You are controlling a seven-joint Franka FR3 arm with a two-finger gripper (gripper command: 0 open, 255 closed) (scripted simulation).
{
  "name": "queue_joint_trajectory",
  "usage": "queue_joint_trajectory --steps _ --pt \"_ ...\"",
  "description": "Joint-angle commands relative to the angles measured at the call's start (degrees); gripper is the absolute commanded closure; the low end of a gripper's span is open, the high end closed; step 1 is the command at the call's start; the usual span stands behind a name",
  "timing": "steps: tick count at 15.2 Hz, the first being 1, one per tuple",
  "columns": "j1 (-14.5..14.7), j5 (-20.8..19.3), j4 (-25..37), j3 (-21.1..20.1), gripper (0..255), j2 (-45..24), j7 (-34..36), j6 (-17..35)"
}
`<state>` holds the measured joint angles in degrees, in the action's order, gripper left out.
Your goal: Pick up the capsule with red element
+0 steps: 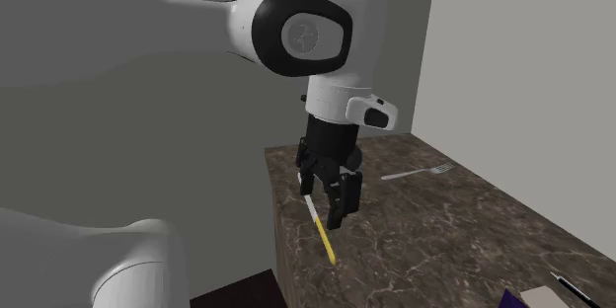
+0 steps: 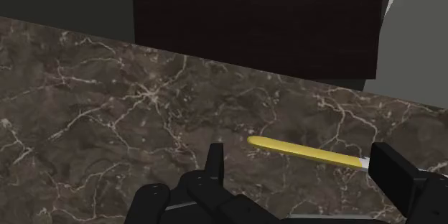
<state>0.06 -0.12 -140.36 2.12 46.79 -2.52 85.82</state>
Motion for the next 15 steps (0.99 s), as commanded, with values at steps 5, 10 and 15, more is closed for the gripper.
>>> queue_joint_trajectory --steps 5,10,15 --pt "3.26 0.11 3.77 -0.26 0 -8.51 -5.13 5.27" --pt "6.98 0.47 9.57 -1.09 0 -18.61 -11.4 10.3" --pt "10.26 0.84 16.26 -2.52 0 -27.99 -17.38 13.78"
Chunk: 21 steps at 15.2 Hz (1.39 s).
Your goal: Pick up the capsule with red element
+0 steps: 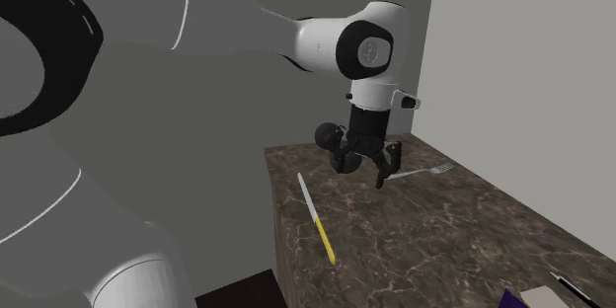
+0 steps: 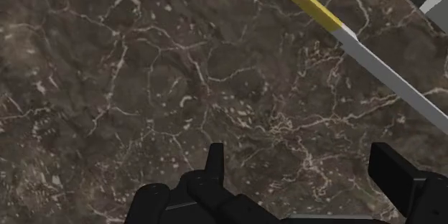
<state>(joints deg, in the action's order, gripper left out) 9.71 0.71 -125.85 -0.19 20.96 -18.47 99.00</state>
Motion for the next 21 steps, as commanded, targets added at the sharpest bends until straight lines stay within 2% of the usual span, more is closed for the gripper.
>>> queue_joint_trajectory --steps 1,11,21 --pt "1.21 0.06 3.17 -0.58 0 -3.94 -2.58 1.13" --pt "6.75 -0.49 18.27 -5.23 0 -20.2 -13.05 4.06" --pt "12.62 -3.48 33.9 -10.86 0 -34.09 -21.88 3.96"
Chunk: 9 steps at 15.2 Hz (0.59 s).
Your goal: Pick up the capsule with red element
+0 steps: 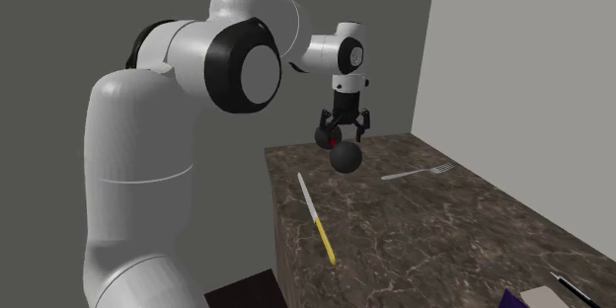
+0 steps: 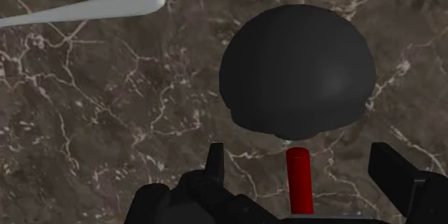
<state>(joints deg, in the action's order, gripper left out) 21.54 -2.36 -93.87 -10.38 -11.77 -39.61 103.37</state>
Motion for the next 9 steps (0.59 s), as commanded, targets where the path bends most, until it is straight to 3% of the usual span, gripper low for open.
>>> queue_joint_trajectory --steps 1,9 --pt "1.44 -0.83 3.45 -1.24 0 -2.62 -1.57 -0.52" --pt "2.01 -1.43 0.29 -1.65 0 -4.39 -2.17 4.51"
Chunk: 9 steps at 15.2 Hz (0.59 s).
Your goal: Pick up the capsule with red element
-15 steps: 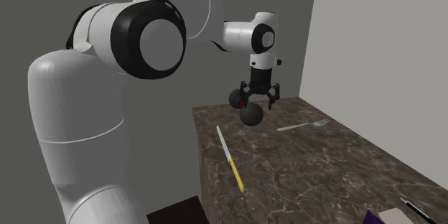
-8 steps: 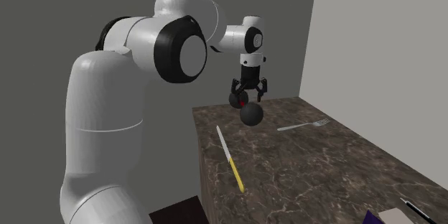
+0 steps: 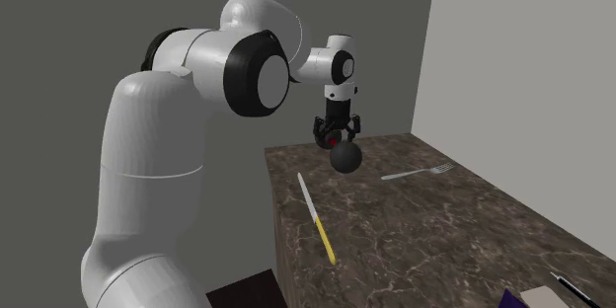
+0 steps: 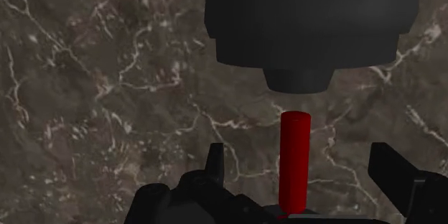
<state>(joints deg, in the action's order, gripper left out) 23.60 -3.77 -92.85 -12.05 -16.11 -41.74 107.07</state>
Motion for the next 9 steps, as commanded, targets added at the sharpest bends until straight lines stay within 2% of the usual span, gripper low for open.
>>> queue_joint_trajectory --steps 1,3,4,9 --pt "-0.05 -0.04 -1.1 0.03 0 -0.11 -0.02 1.23" --pt "-0.05 -0.04 -1.08 0.03 0 -0.13 -0.01 1.23" --pt "-0.03 -0.05 -1.0 0.03 255 -0.17 0.0 1.19" --pt "-0.03 -0.05 -1.02 0.03 255 -0.16 0.01 1.21"
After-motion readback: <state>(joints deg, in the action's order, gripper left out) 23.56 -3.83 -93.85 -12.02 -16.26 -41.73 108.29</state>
